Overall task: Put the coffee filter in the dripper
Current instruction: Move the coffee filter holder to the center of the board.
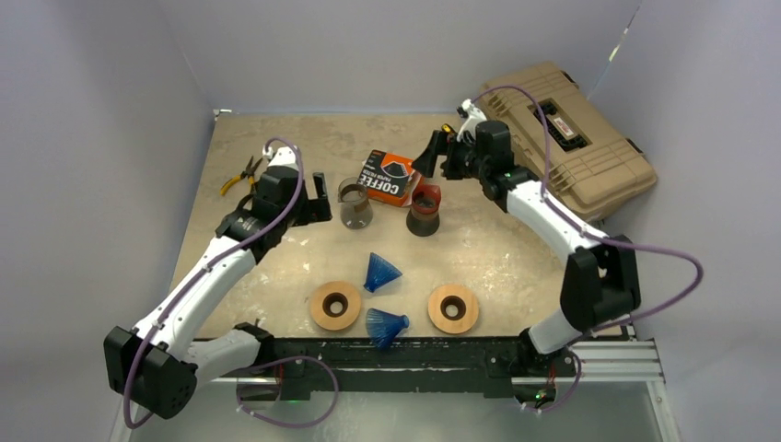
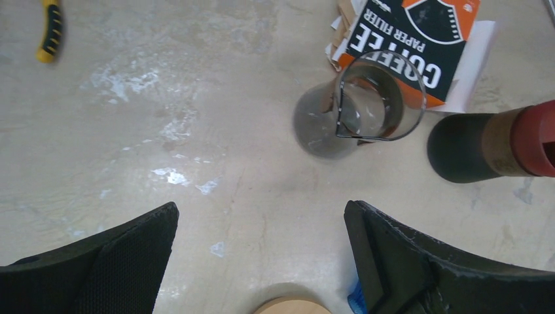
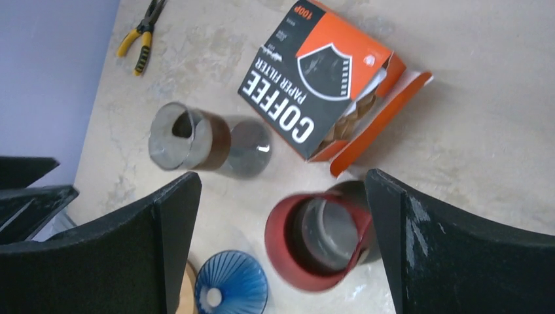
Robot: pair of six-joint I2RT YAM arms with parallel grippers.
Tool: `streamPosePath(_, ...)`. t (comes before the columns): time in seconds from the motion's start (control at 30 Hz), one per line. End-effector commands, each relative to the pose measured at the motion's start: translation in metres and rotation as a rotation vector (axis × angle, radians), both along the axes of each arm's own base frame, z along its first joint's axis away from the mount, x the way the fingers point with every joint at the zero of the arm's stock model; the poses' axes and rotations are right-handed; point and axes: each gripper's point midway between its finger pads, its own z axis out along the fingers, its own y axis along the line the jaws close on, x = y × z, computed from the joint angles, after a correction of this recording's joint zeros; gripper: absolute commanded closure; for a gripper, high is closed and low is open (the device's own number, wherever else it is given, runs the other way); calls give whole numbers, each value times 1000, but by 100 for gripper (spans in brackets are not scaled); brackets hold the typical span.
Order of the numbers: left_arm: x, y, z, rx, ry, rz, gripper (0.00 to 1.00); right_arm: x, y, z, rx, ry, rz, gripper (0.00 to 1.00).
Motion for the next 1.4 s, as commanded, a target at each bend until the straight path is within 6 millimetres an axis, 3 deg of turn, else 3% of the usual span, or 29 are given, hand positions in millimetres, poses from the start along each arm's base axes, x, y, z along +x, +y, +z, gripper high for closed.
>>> streamPosePath(0.0,8,27,18,74,-31,44,1,41,11,13,-9,-48,-27,1)
streamPosePath(0.1,12,38,12,85,-9,50,1,62,21,0,-17,0,-27,1)
streamPosePath(0.27,15,51,0,88,10,58,1,88,36,-51,-47,131,-11,2)
streamPosePath(0.47,2,51,-23,70,26,29,1,106,50,-85,-48,228,14,2)
streamPosePath(0.6,0,42,-15,22,-11,-8,1,112,57,-99,-35,266,23,3)
streamPosePath(0.73,-1,43,-7,34,-30,-17,1,111,74,-97,30,271,61,7)
streamPosePath(0.93,-1,42,-4,28,-41,-24,1,100,116,-85,115,266,140,12)
streamPosePath(1.13,-3,42,1,18,-61,-21,1,90,149,-86,174,290,207,15)
streamPosePath(1.23,-3,42,1,18,-63,-22,1,89,151,-83,179,285,209,15)
streamPosePath(1.37,-2,39,1,8,-64,-35,1,87,143,-58,154,217,200,11)
